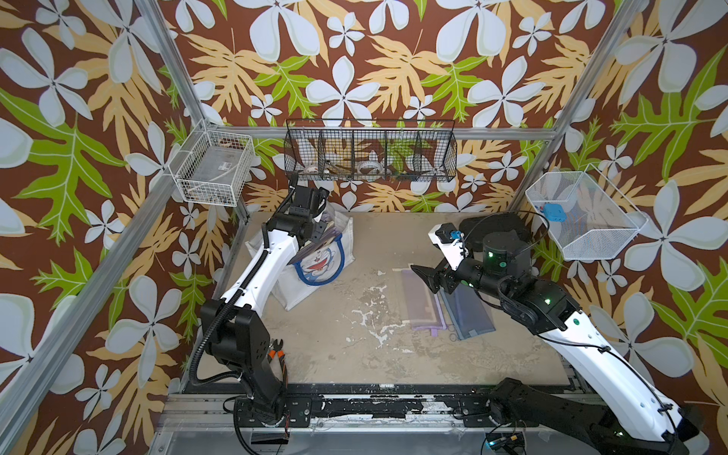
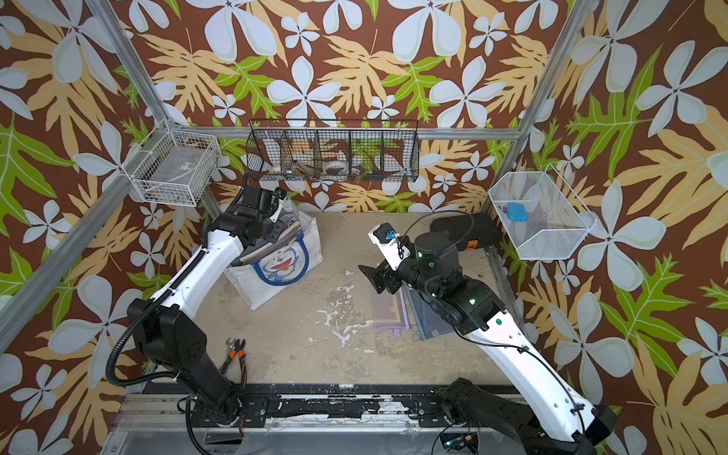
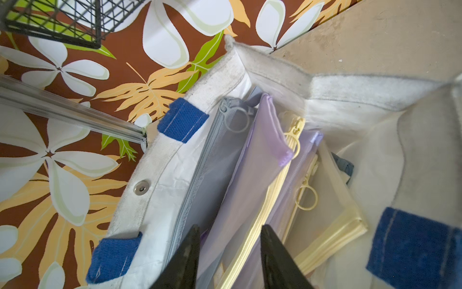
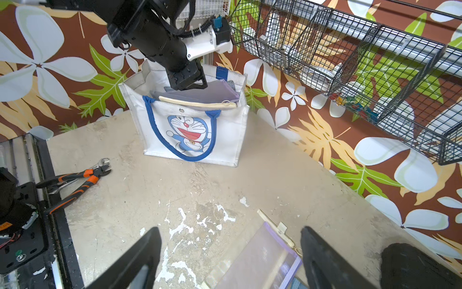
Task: Put the pencil pouch into the canvas bag
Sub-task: Place the pencil case in the canvas bag.
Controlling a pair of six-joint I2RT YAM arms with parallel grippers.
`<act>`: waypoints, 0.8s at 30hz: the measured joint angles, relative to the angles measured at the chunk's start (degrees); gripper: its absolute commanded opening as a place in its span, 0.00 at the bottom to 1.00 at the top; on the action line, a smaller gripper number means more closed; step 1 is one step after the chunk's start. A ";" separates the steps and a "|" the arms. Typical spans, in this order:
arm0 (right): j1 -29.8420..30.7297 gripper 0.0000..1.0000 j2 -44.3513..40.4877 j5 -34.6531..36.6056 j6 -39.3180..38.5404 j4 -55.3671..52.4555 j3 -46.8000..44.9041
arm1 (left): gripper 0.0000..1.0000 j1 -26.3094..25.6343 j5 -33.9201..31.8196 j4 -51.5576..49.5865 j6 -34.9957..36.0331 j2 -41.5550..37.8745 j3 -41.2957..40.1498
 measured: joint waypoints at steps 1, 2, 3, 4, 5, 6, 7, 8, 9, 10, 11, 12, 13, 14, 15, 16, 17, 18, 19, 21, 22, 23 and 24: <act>0.00 0.87 -0.17 0.02 0.11 -0.13 0.07 | 0.39 0.00 0.26 0.42 0.02 0.42 -0.04; 0.00 0.87 -0.44 0.02 0.37 -0.20 0.11 | 0.39 0.00 0.61 0.81 0.00 0.90 -0.04; 0.00 0.87 -0.70 0.07 0.79 -0.35 0.22 | 0.36 0.00 1.01 1.05 0.00 1.46 0.13; 0.00 0.86 -0.87 0.07 1.18 -0.57 0.37 | 0.31 0.00 1.44 1.18 -0.02 2.05 0.52; 0.00 0.86 -1.03 0.11 1.31 -0.79 0.52 | 0.20 0.00 1.95 1.57 -0.02 2.75 1.05; 0.00 0.86 -1.11 0.20 1.33 -0.87 0.63 | 0.12 0.00 2.05 1.88 -0.09 3.39 1.57; 0.00 0.86 -1.25 0.26 1.40 -1.05 0.70 | 0.04 0.00 2.12 2.16 -0.04 4.09 2.16; 0.00 0.86 -1.33 0.37 1.51 -1.31 0.74 | 0.00 0.00 2.27 2.43 0.02 4.74 2.71; 0.00 0.86 -1.33 0.59 1.51 -1.60 0.85 | 0.00 0.00 2.25 2.58 -0.13 5.25 3.08; 0.00 0.86 -1.33 0.68 1.51 -1.73 0.94 | 0.00 0.00 2.40 2.84 0.00 5.75 3.39; 0.00 0.86 -1.29 0.70 1.51 -1.70 1.03 | 0.00 0.00 2.51 2.95 0.00 6.23 3.65; 0.00 0.86 -1.20 0.72 1.51 -1.73 1.05 | 0.00 0.00 2.49 3.04 0.09 6.64 3.85; 0.00 0.86 -1.07 0.74 1.51 -1.81 1.18 | 0.00 0.00 2.49 3.13 0.57 7.13 4.00; 0.00 0.86 -0.87 0.83 1.51 -1.81 1.25 | 0.00 0.00 2.47 3.19 0.92 7.56 4.04; 0.00 0.86 -0.74 0.96 1.51 -1.84 1.25 | 0.00 0.02 2.51 3.17 0.85 7.91 4.04; 0.00 0.86 -0.57 1.36 1.51 -1.86 1.25 | 0.00 0.04 2.56 3.10 1.07 8.33 4.04; 0.00 0.86 -0.39 1.57 1.49 -1.81 1.25 | 0.00 0.11 2.71 3.04 1.33 8.79 4.13; 0.00 0.86 -0.15 1.55 1.49 -1.81 1.25 | 0.00 0.15 2.71 2.95 1.79 9.31 4.39; 0.00 0.86 0.13 1.55 1.49 -1.79 1.25 | 0.00 0.17 2.71 2.99 1.90 9.90 4.72; 0.00 0.85 0.66 1.55 1.46 -1.79 1.25 | 0.00 0.22 2.71 3.04 2.03 10.93 5.25; 0.00 0.85 0.83 1.57 1.42 -1.79 1.25 | 0.00 0.24 2.73 3.08 2.01 11.52 5.49; 0.00 0.86 0.94 1.57 1.29 -1.79 1.22 | 0.00 0.26 2.73 3.13 2.03 12.04 5.66; 0.00 0.86 0.96 1.57 1.27 -1.66 1.14 | 0.00 0.26 2.73 3.08 2.03 12.48 5.77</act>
